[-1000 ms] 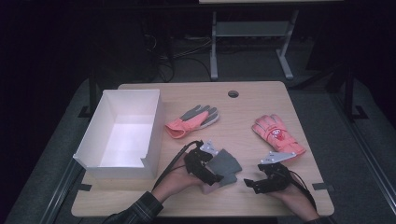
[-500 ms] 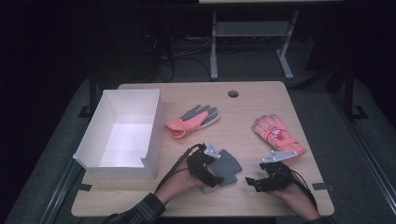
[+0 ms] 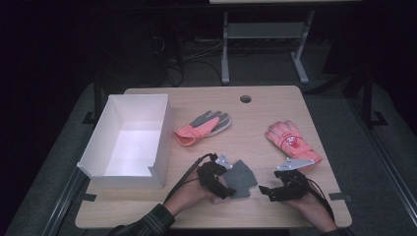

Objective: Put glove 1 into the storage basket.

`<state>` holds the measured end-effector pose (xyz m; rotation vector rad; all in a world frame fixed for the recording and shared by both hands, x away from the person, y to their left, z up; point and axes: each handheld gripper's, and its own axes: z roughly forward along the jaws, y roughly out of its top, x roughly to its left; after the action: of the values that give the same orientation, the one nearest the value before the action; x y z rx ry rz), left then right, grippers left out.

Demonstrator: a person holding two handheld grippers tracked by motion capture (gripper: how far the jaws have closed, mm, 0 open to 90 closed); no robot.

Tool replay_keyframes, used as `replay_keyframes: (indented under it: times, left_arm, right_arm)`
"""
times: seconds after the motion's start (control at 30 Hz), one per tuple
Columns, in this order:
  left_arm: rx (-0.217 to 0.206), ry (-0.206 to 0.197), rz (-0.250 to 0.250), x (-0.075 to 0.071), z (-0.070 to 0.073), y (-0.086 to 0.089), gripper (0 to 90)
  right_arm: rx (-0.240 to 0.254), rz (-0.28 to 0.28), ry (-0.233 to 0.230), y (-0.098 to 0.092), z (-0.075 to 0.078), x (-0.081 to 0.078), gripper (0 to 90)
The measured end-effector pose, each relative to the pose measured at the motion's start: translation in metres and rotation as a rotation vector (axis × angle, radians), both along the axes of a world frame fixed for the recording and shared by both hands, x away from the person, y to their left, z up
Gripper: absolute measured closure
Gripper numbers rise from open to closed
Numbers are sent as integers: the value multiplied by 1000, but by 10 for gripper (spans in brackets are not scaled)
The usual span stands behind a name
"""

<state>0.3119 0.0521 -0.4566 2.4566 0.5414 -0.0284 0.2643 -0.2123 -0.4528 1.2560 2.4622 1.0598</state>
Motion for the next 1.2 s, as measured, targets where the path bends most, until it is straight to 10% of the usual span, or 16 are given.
replay_keyframes:
  times: [0.43, 0.73, 1.2]
  left_arm:
    - [-4, 62, -48, 1, 6, -1, 599]
    - [-36, 93, -47, 5, 20, 3, 622]
    - [-108, 36, 62, 22, 88, 31, 619]
  right_arm:
    - [8, -9, -3, -1, -1, 0, 154]
    - [11, -29, -8, -2, -1, 1, 140]
    - [17, -28, 1, -2, -2, 1, 140]
